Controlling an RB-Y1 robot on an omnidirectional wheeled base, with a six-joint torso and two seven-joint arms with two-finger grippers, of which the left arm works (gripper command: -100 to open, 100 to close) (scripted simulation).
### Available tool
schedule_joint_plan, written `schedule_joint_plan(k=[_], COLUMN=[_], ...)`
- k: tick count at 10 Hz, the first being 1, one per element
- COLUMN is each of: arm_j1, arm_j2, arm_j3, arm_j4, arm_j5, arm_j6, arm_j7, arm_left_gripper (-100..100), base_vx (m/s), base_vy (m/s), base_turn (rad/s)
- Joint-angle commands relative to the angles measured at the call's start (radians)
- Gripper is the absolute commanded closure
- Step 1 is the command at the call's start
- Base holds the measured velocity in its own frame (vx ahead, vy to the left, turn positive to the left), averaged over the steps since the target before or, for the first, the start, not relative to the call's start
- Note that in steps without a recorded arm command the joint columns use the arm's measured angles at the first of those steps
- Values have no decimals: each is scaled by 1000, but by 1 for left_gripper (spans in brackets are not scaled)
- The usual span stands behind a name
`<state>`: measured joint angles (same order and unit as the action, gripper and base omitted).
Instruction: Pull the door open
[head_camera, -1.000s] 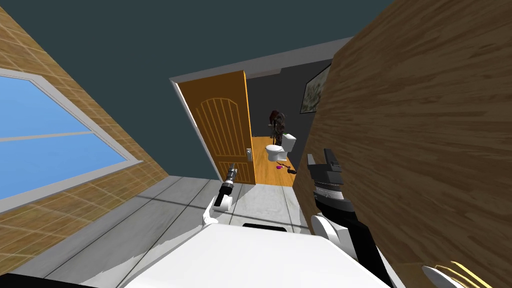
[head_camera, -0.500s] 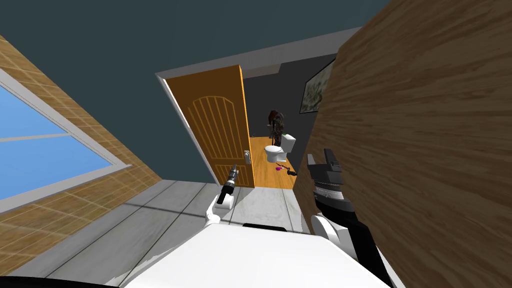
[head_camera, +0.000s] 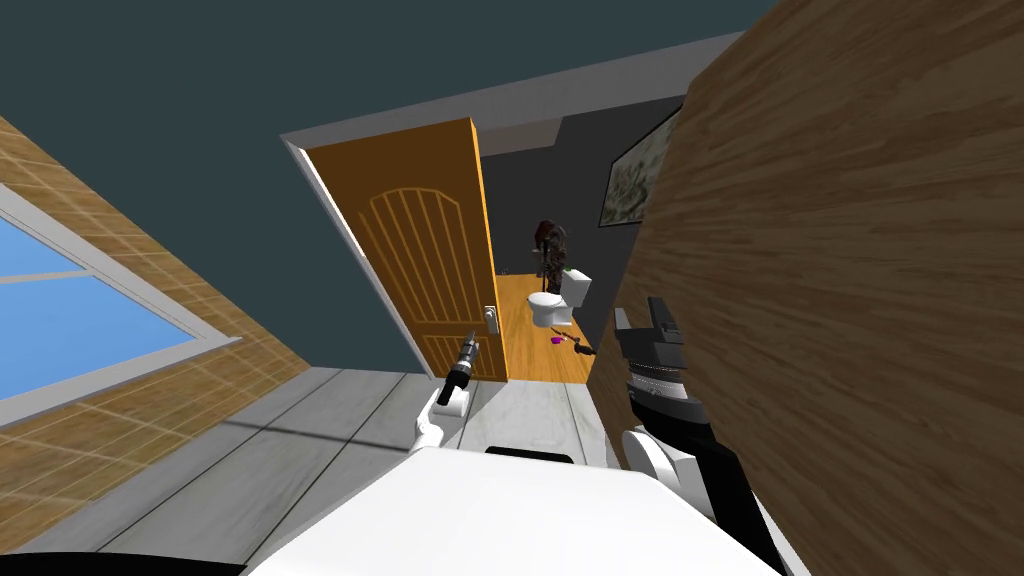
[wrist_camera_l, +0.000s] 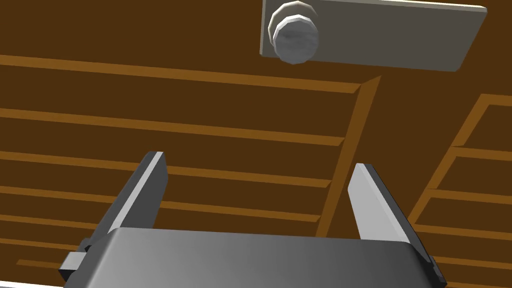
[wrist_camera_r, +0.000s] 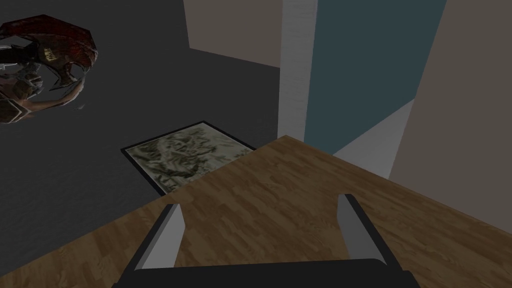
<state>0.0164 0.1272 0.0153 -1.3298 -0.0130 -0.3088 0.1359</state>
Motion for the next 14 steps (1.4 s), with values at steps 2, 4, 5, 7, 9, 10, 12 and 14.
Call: schedule_joint_plan(k=[2,4,5,7,9,10,12,14], arm_j1=[-29,-35,-39,-41,-46,-47,-50,-47], arm_j2=[-1,-1,27,48,95,107,143,133], arm_j3=[-3,-3,14,27,55,62,84,77], arm_j4=[55,67,89,104,138,146,172,164], arm_j5=[3,3,15,24,44,49,64,59], arm_j6=[10,9,-1,-8,-25,-29,-42,-39], arm_j7=[-1,-1,14,26,53,60,81,74], arm_left_gripper=[-100,-100,-100,-100,-100,-100,-100,100], base_vx=[181,140,120,155,188,169,174,33], base_vy=[8,32,-41,-42,-65,-65,-36,-2], base_turn=[-39,-21,-127,-108,-192,-120,-149,0])
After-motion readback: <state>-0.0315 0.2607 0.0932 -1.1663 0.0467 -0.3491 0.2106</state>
